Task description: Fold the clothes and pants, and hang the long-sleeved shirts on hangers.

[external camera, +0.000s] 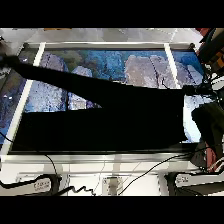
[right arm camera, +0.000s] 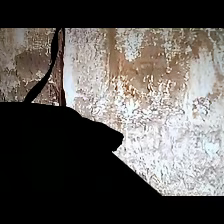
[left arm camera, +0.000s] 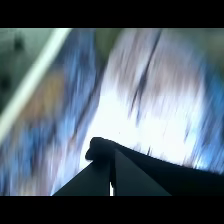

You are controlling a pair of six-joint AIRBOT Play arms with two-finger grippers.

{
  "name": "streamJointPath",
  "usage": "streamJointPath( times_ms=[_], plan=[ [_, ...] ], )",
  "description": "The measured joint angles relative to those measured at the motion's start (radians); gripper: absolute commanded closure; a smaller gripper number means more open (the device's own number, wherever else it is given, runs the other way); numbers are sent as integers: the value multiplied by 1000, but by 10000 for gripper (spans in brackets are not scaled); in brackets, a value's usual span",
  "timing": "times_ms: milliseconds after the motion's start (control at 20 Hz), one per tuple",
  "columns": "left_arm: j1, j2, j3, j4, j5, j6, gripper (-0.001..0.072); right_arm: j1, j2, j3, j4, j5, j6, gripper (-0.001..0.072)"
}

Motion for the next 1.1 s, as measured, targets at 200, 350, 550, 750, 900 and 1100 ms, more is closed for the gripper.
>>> streamJointPath(
  times_ms=[200,350,550,750,900,1100],
  plan=[
    [56,-1,-275,8,-48,-1,696,0,0,0,-10,16,0,696],
    [94,-7,-426,11,-19,-9,695,0,0,0,-21,22,0,696],
    [125,-18,-499,11,59,-33,695,0,-6,0,-26,21,0,696],
    [135,-22,-518,11,219,-42,695,5,-23,-2,6,-6,0,696],
    [150,-26,-522,12,338,-52,696,33,-40,-2,32,-72,0,696],
    [168,-49,-523,12,463,-60,695,87,-73,-2,44,-204,14,696]
  ],
)
